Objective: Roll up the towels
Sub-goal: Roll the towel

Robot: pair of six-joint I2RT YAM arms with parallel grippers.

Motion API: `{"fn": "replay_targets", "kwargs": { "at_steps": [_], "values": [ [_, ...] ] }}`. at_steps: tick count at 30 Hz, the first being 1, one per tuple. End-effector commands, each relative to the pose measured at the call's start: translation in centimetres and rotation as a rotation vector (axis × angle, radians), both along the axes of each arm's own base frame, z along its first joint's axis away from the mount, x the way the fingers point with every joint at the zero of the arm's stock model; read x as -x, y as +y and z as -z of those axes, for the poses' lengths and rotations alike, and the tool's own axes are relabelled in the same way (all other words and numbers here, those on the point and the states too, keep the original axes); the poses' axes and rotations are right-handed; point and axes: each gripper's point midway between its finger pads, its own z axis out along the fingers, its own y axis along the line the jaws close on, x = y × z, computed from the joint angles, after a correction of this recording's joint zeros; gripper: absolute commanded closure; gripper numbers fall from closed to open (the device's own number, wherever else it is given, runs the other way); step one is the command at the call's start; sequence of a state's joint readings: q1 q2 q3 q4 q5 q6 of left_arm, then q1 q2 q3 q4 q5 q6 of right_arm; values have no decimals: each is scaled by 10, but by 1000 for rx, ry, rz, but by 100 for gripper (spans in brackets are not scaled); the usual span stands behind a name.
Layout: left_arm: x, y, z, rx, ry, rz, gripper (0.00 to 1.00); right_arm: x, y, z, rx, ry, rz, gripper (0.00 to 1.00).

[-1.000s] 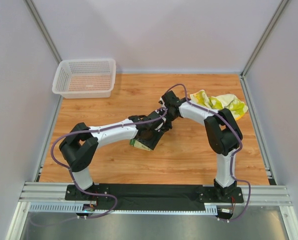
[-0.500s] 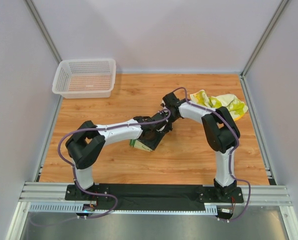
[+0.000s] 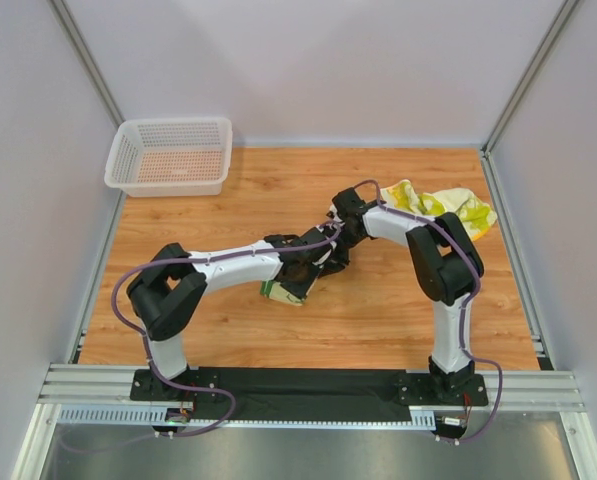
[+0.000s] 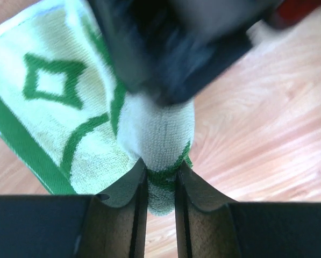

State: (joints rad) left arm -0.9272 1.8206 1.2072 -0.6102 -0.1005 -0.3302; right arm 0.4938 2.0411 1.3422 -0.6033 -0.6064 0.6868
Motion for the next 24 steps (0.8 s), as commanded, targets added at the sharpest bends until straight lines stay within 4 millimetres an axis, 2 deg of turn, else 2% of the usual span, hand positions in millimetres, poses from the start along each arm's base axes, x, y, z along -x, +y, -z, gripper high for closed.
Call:
{"fn": "replay_targets", "kwargs": {
  "at_steps": [1, 2, 3, 6, 12, 14, 15, 17, 18, 19, 21, 22, 23, 24],
  "values": [
    [23, 9, -6, 26, 85, 40, 100, 2, -23, -8, 26, 8, 12, 59],
    [26, 8, -14, 50, 92, 55, 100, 0, -29, -6, 51, -2, 20, 55],
    [31, 9, -16, 64, 112, 60, 100, -3, -37, -7, 59, -13, 22, 47],
    [38, 13, -24, 105, 151, 35, 100, -8, -54, -7, 94, -25, 41, 37],
    [43, 22, -33, 217, 223, -57, 100, -25, -80, -14, 131, -48, 92, 34],
    [39, 24, -37, 275, 247, -102, 100, -28, -86, -16, 139, -52, 100, 34],
    [45, 25, -35, 300, 289, -128, 100, -31, -91, -18, 140, -57, 115, 34],
    [39, 30, -37, 336, 299, -175, 100, -31, -94, -20, 139, -63, 116, 34],
    [45, 34, -33, 345, 335, -193, 100, -31, -95, -22, 136, -69, 120, 34],
    [39, 37, -33, 371, 337, -236, 100, -32, -94, -24, 123, -85, 114, 34],
    [46, 43, -26, 396, 386, -275, 100, -24, -86, -26, 60, -75, 105, 34],
    [40, 47, -25, 418, 393, -317, 100, -28, -74, -39, -38, -122, 88, 34],
    [43, 47, -23, 440, 427, -328, 100, -27, -68, -45, -82, -142, 78, 34],
    [46, 52, -16, 443, 454, -351, 100, -17, -65, -42, -109, -124, 73, 34]
  ]
}}
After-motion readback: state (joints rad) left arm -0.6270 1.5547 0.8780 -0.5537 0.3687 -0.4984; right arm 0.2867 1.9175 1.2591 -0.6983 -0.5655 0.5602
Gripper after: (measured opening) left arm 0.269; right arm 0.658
